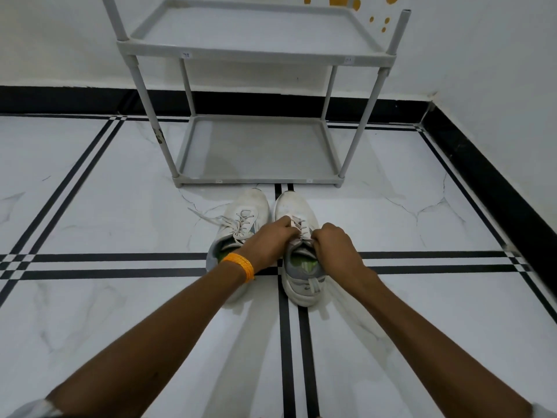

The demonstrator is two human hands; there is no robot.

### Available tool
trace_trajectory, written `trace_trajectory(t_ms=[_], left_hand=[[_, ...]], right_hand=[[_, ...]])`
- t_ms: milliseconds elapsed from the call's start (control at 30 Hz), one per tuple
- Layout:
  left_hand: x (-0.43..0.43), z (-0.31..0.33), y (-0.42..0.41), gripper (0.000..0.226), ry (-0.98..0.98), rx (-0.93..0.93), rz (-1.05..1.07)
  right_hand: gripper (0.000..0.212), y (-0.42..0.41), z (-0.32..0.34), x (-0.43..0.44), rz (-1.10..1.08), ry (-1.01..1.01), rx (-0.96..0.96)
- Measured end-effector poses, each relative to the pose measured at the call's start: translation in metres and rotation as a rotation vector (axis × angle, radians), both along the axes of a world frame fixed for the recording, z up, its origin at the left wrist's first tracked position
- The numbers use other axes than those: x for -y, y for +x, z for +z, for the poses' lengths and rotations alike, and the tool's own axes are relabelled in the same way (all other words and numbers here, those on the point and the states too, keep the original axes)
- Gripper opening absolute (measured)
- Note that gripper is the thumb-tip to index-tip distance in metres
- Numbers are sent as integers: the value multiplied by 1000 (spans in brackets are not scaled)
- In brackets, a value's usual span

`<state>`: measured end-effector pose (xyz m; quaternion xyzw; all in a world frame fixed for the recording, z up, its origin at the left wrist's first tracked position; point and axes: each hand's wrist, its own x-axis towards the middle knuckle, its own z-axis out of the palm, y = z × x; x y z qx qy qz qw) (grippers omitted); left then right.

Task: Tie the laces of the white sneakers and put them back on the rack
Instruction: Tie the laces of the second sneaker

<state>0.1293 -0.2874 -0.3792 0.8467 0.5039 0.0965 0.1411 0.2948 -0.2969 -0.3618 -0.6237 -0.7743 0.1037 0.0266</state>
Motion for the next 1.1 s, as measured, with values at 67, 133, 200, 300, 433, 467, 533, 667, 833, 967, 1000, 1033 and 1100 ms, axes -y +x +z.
trace_trajectory(t_ms=[67, 133, 200, 300, 433, 467, 533, 667, 833, 967, 1000, 1033, 1100], left_hand=[[4, 0, 1, 26, 51, -71, 14], [8, 2, 6, 24, 102, -144, 29], [11, 2, 11, 29, 135, -215, 23], [10, -2, 10, 33, 78, -220, 59], [-1, 7, 11, 22, -162, -18, 237], [-4, 8, 12, 17, -189, 14, 283], [-8, 8, 14, 23, -169, 85, 367], [-8, 2, 12, 57, -52, 74, 463], [-1, -3, 19, 62, -118, 184, 536], [-1, -2, 25, 46, -87, 152, 501], [-3, 0, 25, 44, -45, 115, 483], [-5, 1, 24, 44, 2, 83, 460], [-8, 2, 22, 46, 55, 61, 420]], right_hand=[[21, 3, -2, 1, -7, -13, -46], [20, 3, -1, 2, -4, -6, -48], [16, 1, 0, 6, 16, 15, -38], [17, -2, 1, 11, 52, 59, -3], [20, -2, 4, 10, 94, 78, 28], [20, -2, 5, 10, 99, 75, 31], [19, -1, 5, 9, 108, 78, 28], [19, 3, 2, 11, 120, 97, 6], [25, 7, 1, 11, 137, 67, -4], [23, 8, 0, 8, 146, 46, 2], [23, 10, 0, 7, 147, 45, 10], [26, 12, 0, 6, 144, 45, 15], [33, 17, 0, 5, 140, 46, 13]])
